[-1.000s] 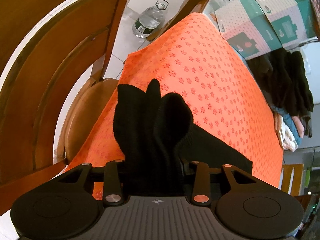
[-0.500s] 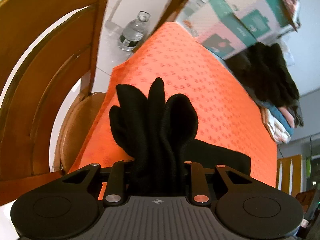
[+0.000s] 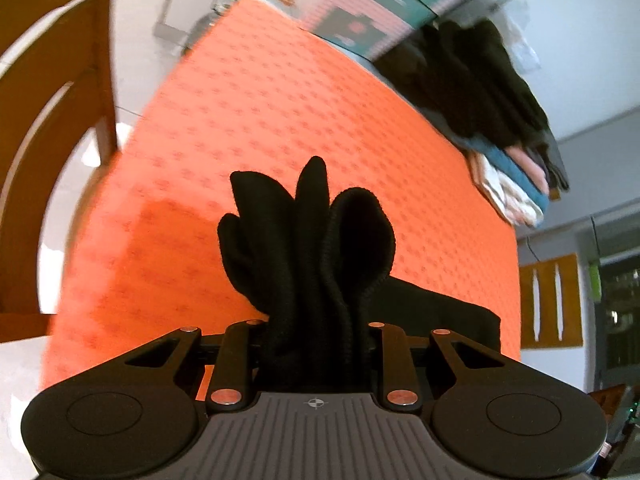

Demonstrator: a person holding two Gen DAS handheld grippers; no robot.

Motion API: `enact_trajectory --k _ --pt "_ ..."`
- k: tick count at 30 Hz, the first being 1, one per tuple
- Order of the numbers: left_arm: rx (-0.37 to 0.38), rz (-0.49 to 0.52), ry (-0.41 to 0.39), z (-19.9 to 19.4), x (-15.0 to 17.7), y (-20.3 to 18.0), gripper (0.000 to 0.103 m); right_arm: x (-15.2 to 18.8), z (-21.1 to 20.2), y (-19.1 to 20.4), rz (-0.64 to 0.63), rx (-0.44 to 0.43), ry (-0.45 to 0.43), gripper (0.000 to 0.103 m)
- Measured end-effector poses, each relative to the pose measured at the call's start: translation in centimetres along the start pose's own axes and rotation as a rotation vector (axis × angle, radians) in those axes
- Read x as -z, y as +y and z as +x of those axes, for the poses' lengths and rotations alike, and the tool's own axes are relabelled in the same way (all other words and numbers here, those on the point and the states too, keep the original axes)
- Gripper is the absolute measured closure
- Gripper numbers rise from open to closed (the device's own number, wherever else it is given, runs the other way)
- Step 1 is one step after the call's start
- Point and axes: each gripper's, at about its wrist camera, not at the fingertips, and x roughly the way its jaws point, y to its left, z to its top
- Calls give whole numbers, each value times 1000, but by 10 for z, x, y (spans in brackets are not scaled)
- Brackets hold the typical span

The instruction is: Fold clothes

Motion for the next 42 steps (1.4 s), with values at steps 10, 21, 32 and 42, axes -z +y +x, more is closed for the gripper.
enact_trajectory --k 10,21,32,42 --pt "26 105 28 43 52 -122 75 -14 -94 -106 75 14 -89 83" --pt "33 174 18 102 144 -273 75 -56 -211 -242 49 45 -132 83" --pt "180 346 103 190 181 -421 75 -108 -313 -368 139 165 -244 83" --pt "222 429 176 284 204 -529 75 -176 -356 -483 213 231 -290 83"
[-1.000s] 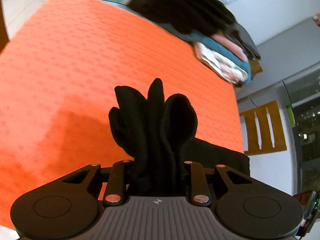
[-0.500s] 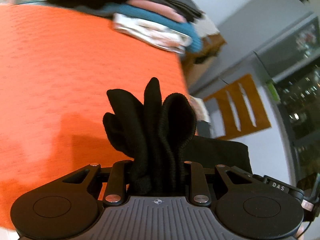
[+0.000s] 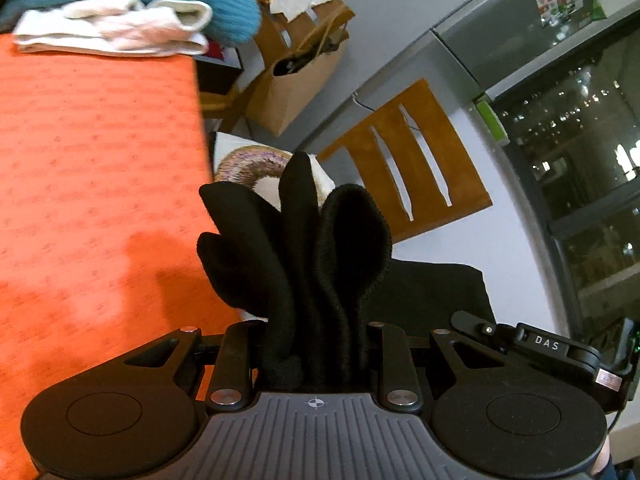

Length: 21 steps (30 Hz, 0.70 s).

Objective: Fold clothes
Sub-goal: 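Lower the trousers bundle with the left gripper onto the woven chair cushion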

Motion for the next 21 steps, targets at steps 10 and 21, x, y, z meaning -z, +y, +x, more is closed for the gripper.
enact_trajectory --k 10,21 --pt "-117 -144 -79 156 -49 -62 75 -158 107 -96 -121 -56 91 83" --pt "-173 -366 -243 337 -124 -35 75 -306 292 -154 -301 -90 152 84"
